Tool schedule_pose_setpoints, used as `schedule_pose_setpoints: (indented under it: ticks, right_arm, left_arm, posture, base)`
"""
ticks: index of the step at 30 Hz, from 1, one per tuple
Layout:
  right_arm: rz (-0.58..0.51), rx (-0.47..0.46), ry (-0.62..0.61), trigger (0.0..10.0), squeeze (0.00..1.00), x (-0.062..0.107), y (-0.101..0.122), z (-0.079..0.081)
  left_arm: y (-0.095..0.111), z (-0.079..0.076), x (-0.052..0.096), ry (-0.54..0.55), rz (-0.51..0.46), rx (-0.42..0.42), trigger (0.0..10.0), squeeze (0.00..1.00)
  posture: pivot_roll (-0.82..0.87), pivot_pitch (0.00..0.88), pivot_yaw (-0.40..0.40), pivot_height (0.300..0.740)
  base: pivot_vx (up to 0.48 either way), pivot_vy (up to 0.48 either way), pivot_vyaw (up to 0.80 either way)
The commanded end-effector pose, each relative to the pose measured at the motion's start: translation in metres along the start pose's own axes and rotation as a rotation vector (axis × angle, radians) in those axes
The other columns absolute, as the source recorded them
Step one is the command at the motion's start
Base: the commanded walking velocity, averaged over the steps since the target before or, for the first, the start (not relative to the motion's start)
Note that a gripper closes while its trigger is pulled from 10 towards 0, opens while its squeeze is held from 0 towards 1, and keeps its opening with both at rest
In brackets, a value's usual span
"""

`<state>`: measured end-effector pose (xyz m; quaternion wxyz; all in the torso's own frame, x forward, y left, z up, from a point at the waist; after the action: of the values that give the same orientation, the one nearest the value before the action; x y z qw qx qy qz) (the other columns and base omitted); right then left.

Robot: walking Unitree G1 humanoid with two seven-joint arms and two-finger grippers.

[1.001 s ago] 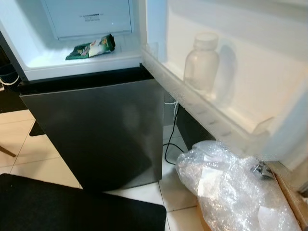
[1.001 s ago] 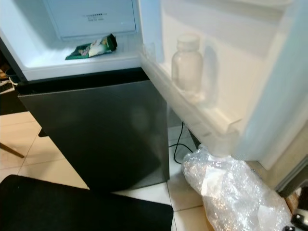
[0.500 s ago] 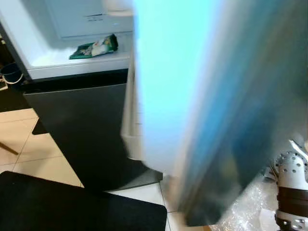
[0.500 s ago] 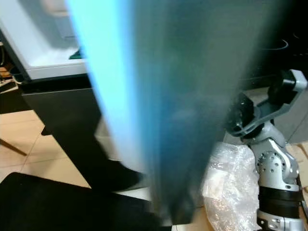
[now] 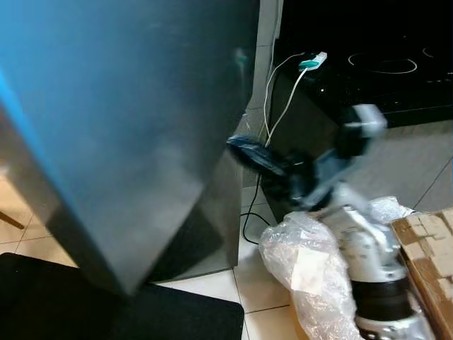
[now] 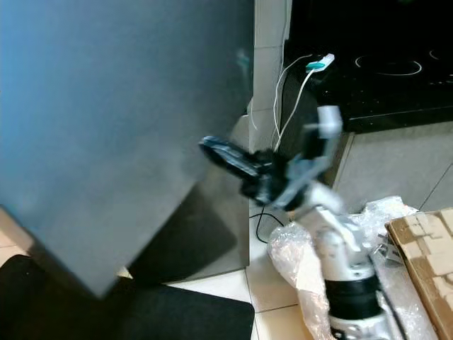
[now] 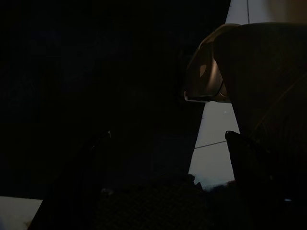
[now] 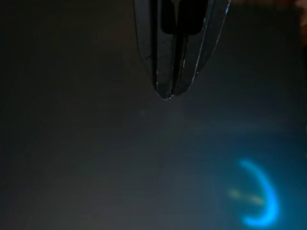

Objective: Restocking fridge

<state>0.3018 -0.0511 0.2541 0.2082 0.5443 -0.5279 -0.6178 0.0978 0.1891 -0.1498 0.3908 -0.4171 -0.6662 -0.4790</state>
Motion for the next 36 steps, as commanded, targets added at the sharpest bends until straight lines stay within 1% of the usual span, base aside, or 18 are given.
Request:
schedule_pose_setpoints:
  ticks: [1, 2, 3, 4, 5, 7, 12, 19, 36]
  right_arm:
    - [0.065, 0.05, -0.092, 10.0, 0.0, -0.001, -0.014, -0.012]
    - [0.065, 0.05, -0.092, 10.0, 0.0, -0.001, -0.014, -0.012]
    - [0.121, 0.073, -0.164, 10.0, 0.0, 0.001, -0.026, -0.02]
    - [0.121, 0.073, -0.164, 10.0, 0.0, 0.001, -0.026, -0.02]
    - [0.147, 0.084, -0.199, 10.0, 0.0, 0.002, -0.031, -0.025]
    - [0.166, 0.084, -0.226, 10.0, 0.0, 0.004, -0.035, -0.028]
    - [0.137, 0.076, -0.271, 10.0, 0.0, 0.005, -0.032, -0.033]
    - [0.119, 0.087, -0.308, 10.0, 0.0, 0.002, -0.033, -0.036]
    - [0.129, 0.097, -0.344, 10.0, 0.0, -0.001, -0.036, -0.042]
  left_arm:
    - [-0.011, -0.017, -0.004, -0.054, 0.039, -0.009, 10.0, 0.0]
    - [-0.011, -0.017, -0.004, -0.054, 0.039, -0.009, 10.0, 0.0]
    - [-0.011, -0.017, -0.004, -0.054, 0.039, -0.009, 10.0, 0.0]
    - [-0.011, -0.017, -0.004, -0.054, 0.039, -0.009, 10.0, 0.0]
    - [-0.011, -0.017, -0.004, -0.054, 0.039, -0.009, 10.0, 0.0]
    - [-0.011, -0.018, -0.004, -0.055, 0.04, -0.009, 10.0, 0.0]
    - [-0.011, -0.018, -0.004, -0.058, 0.04, -0.011, 10.0, 0.0]
    - [-0.01, -0.02, -0.005, -0.065, 0.039, -0.014, 10.0, 0.0]
    - [-0.01, -0.021, -0.005, -0.069, 0.04, -0.02, 10.0, 0.0]
  posture:
    - [0.03, 0.0, 0.016, 0.74]
    - [0.03, 0.0, 0.016, 0.74]
    - [0.03, 0.0, 0.016, 0.74]
    - [0.03, 0.0, 0.016, 0.74]
    - [0.03, 0.0, 0.016, 0.74]
    - [0.03, 0.0, 0.016, 0.74]
    - [0.03, 0.0, 0.013, 0.74]
    - [0.04, 0.0, 0.012, 0.74]
    - [0.04, 0.0, 0.005, 0.74]
  base:
    - [0.0, 0.0, 0.0]
    - [0.0, 0.0, 0.0]
    - [0.0, 0.0, 0.0]
    - [0.0, 0.0, 0.0]
    - [0.0, 0.0, 0.0]
    - [0.0, 0.0, 0.0]
    - [0.0, 0.0, 0.0]
    - [0.0, 0.0, 0.75]
    - [0.0, 0.0, 0.77]
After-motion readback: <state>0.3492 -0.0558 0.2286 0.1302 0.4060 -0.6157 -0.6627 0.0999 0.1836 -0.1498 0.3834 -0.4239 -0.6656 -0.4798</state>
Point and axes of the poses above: a point about 5 cm out from each wrist's last joint towards the gripper, its own x axis pointing back from the gripper into the wrist, its own y axis along the axis of the wrist's last joint, z = x × y, the point moved 4 cm from there along -x, pointing out of the wrist towards the gripper, and after that the axes turned 14 degrees about x, right-handed, at the moved point
